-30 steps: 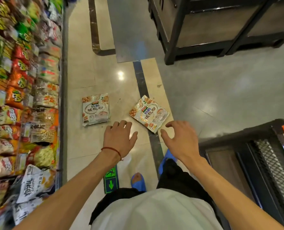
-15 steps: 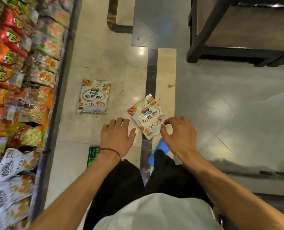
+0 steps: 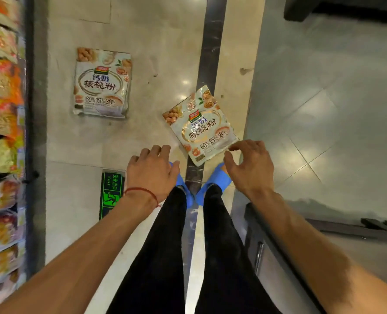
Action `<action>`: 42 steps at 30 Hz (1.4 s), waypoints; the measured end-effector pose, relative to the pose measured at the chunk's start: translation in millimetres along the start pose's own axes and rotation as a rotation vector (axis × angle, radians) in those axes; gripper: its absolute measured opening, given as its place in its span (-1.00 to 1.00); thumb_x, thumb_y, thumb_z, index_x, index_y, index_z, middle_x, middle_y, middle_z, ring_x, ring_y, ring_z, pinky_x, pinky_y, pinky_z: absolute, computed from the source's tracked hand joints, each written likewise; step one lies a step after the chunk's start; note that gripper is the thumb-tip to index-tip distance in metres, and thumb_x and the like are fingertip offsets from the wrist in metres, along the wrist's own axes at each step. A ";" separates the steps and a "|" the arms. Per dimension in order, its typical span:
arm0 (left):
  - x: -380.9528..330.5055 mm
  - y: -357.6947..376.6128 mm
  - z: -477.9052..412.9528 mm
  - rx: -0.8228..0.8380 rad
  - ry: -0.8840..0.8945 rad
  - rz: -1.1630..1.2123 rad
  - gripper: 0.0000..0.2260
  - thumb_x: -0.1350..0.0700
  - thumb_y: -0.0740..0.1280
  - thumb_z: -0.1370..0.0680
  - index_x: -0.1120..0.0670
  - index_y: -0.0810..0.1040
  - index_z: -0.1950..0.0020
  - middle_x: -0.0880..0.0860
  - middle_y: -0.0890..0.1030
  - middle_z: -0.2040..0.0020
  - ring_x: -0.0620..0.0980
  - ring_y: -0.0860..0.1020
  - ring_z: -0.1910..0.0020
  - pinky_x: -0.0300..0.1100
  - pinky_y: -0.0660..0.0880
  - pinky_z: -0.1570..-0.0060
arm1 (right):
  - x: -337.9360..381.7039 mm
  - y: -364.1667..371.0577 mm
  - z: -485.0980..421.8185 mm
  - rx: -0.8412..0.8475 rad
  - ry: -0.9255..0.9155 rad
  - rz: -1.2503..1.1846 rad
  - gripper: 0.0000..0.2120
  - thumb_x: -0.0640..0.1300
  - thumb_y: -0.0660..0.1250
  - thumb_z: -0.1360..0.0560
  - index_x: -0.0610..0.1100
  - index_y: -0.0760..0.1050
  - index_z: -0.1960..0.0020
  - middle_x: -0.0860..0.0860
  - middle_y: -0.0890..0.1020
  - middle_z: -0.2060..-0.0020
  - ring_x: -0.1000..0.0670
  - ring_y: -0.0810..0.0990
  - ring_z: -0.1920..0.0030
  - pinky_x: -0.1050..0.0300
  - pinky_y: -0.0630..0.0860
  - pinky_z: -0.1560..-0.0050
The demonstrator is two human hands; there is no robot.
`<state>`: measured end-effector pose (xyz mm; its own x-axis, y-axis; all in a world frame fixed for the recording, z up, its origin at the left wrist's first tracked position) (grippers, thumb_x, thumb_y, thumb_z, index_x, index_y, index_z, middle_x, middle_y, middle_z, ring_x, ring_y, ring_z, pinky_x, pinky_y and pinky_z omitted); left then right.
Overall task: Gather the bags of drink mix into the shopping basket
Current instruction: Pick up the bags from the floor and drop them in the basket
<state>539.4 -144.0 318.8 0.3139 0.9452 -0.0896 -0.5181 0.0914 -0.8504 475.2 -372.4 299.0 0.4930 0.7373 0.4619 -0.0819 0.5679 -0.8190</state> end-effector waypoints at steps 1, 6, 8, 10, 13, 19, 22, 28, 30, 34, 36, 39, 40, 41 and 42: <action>-0.9 15.6 -12.9 0.017 -0.018 0.027 -0.61 -0.12 0.20 -0.61 0.09 0.52 -0.30 0.14 0.62 -0.09 0.22 0.56 -0.07 0.04 0.46 0.02 | -8.5 15.4 -10.2 0.014 0.028 -0.030 -0.72 0.04 0.33 -0.50 -0.11 0.68 -0.03 -0.06 0.72 -0.05 -0.17 0.56 -0.15 -0.07 0.53 -0.06; -11.4 105.9 -88.8 0.087 -0.097 0.175 -0.58 -0.15 0.19 -0.63 0.06 0.45 -0.39 0.12 0.57 -0.23 0.19 0.50 -0.20 0.04 0.41 -0.08 | -59.1 102.5 -64.7 0.091 0.113 -0.079 -0.77 -0.01 0.37 -0.54 -0.10 0.65 -0.11 -0.04 0.69 -0.12 -0.15 0.54 -0.22 -0.05 0.52 -0.12; -12.8 149.1 -120.8 0.128 -0.203 0.322 -0.58 -0.16 0.17 -0.64 0.04 0.41 -0.40 0.11 0.53 -0.28 0.18 0.48 -0.25 0.03 0.41 -0.13 | -80.9 137.5 -86.2 0.141 0.165 -0.106 -0.68 0.05 0.35 -0.53 -0.10 0.63 -0.19 -0.04 0.65 -0.19 -0.12 0.52 -0.27 -0.02 0.49 -0.17; -10.6 197.0 -149.2 0.179 -0.341 0.552 -0.53 -0.18 0.21 -0.63 0.04 0.33 -0.45 0.11 0.50 -0.32 0.17 0.48 -0.28 0.05 0.44 -0.21 | -100.8 172.5 -106.0 0.181 0.218 -0.148 -0.57 0.11 0.32 -0.50 -0.09 0.58 -0.27 -0.06 0.61 -0.24 -0.12 0.52 -0.29 -0.05 0.50 -0.24; -4.9 266.2 -188.6 0.224 -0.598 0.889 -0.37 -0.17 0.32 -0.59 0.11 0.25 -0.54 0.14 0.44 -0.43 0.15 0.44 -0.37 -0.02 0.40 -0.33 | -134.6 228.4 -140.4 0.202 0.338 -0.224 -0.54 0.08 0.38 -0.54 -0.11 0.51 -0.36 -0.10 0.54 -0.31 -0.15 0.51 -0.34 -0.16 0.46 -0.34; 3.6 384.9 -255.4 0.221 -0.885 1.248 -0.17 -0.14 0.45 -0.52 0.19 0.11 -0.59 0.16 0.37 -0.49 0.08 0.42 -0.38 -0.17 0.32 -0.24 | -202.2 316.6 -208.9 0.143 0.473 -0.251 -0.36 0.11 0.40 -0.53 -0.20 0.39 -0.48 -0.17 0.45 -0.39 -0.18 0.41 -0.42 -0.04 0.37 -0.42; 1.4 424.4 -279.0 0.220 -0.875 1.402 -0.10 -0.17 0.56 -0.39 0.21 0.22 -0.53 0.08 0.52 -0.31 0.06 0.55 -0.21 -0.18 0.44 -0.05 | -229.6 346.2 -240.5 0.166 0.495 -0.227 -0.26 0.25 0.40 -0.46 -0.18 0.40 -0.47 -0.16 0.52 -0.35 -0.18 0.49 -0.36 -0.05 0.45 -0.37; -8.6 462.6 -306.9 0.086 -0.952 1.526 -0.30 -0.01 0.66 -0.29 0.17 0.47 -0.32 0.09 0.70 -0.07 -0.10 0.69 0.24 -0.34 0.51 0.48 | -267.4 376.2 -271.2 0.222 0.476 -0.323 -0.21 0.44 0.43 -0.23 -0.04 0.52 -0.29 -0.04 0.63 -0.15 -0.17 0.61 -0.20 -0.19 0.61 -0.19; -8.6 467.7 -309.7 0.081 -0.976 1.586 -0.31 0.01 0.68 -0.26 0.20 0.52 -0.29 0.13 0.71 -0.06 -0.07 0.71 0.25 -0.26 0.57 0.43 | -262.1 372.5 -272.5 0.258 0.531 -0.371 -0.30 0.34 0.48 -0.26 -0.06 0.53 -0.25 -0.04 0.68 -0.10 -0.14 0.68 -0.09 -0.18 0.67 -0.08; -3.8 454.6 -303.3 0.066 -0.920 1.485 -0.19 -0.17 0.70 -0.08 0.11 0.56 -0.23 0.04 0.72 -0.03 -0.07 0.72 0.15 -0.08 0.68 0.19 | -245.5 354.2 -262.7 0.334 0.571 -0.366 -0.50 -0.01 0.50 -0.46 -0.17 0.49 -0.32 -0.09 0.67 -0.10 -0.09 0.69 0.01 -0.04 0.68 0.03; -1.2 436.5 -291.5 0.042 -0.902 1.410 -0.11 -0.25 0.68 -0.01 0.07 0.55 -0.23 0.01 0.71 -0.04 -0.03 0.70 0.04 0.02 0.67 0.02 | -231.9 337.3 -246.9 0.341 0.591 -0.368 -0.47 -0.01 0.52 -0.43 -0.19 0.50 -0.32 -0.10 0.68 -0.10 -0.09 0.69 0.01 0.01 0.68 0.07; 8.3 396.6 -262.1 0.014 -0.859 1.395 -0.18 -0.20 0.68 -0.08 0.07 0.53 -0.25 -0.02 0.69 -0.08 -0.05 0.68 -0.03 -0.01 0.63 -0.08 | -208.5 304.5 -216.2 0.358 0.631 -0.399 -0.45 0.07 0.56 -0.33 -0.17 0.60 -0.23 -0.12 0.73 -0.04 -0.13 0.73 0.01 -0.08 0.71 0.00; 14.5 384.1 -250.5 0.018 -0.831 1.396 -0.18 -0.22 0.68 -0.07 0.06 0.56 -0.23 -0.02 0.70 -0.07 -0.05 0.69 -0.03 0.00 0.65 -0.06 | -198.0 290.1 -204.7 0.372 0.631 -0.416 -0.53 0.03 0.57 -0.36 -0.17 0.63 -0.19 -0.12 0.74 -0.01 -0.12 0.75 0.04 -0.03 0.71 0.04; 21.4 368.6 -237.5 0.035 -0.813 1.389 -0.17 -0.25 0.68 -0.05 0.05 0.58 -0.22 -0.03 0.71 -0.06 -0.06 0.69 -0.02 0.00 0.66 -0.04 | -186.6 274.7 -192.6 0.388 0.627 -0.431 -0.60 -0.01 0.58 -0.40 -0.17 0.65 -0.15 -0.12 0.75 0.02 -0.10 0.76 0.07 0.02 0.71 0.10; 29.0 353.8 -223.7 0.052 -0.791 1.381 -0.16 -0.28 0.68 -0.03 0.04 0.59 -0.21 -0.03 0.71 -0.05 -0.06 0.70 -0.02 0.01 0.66 -0.03 | -175.0 259.5 -180.0 0.399 0.622 -0.441 -0.64 -0.03 0.58 -0.41 -0.17 0.66 -0.14 -0.10 0.76 0.04 -0.07 0.77 0.11 0.04 0.71 0.12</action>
<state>543.2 -154.4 -100.7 -0.8651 0.2229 -0.4493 -0.0723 -0.9419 -0.3280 523.5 -419.9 -55.7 0.9268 0.1503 0.3442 -0.0116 0.9274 -0.3739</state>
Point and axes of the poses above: each hand's wrist, its own z-axis away from the middle knuckle, its own y-axis out of the palm, x = y × z, the point moved 1 cm from there along -z, towards the middle knuckle
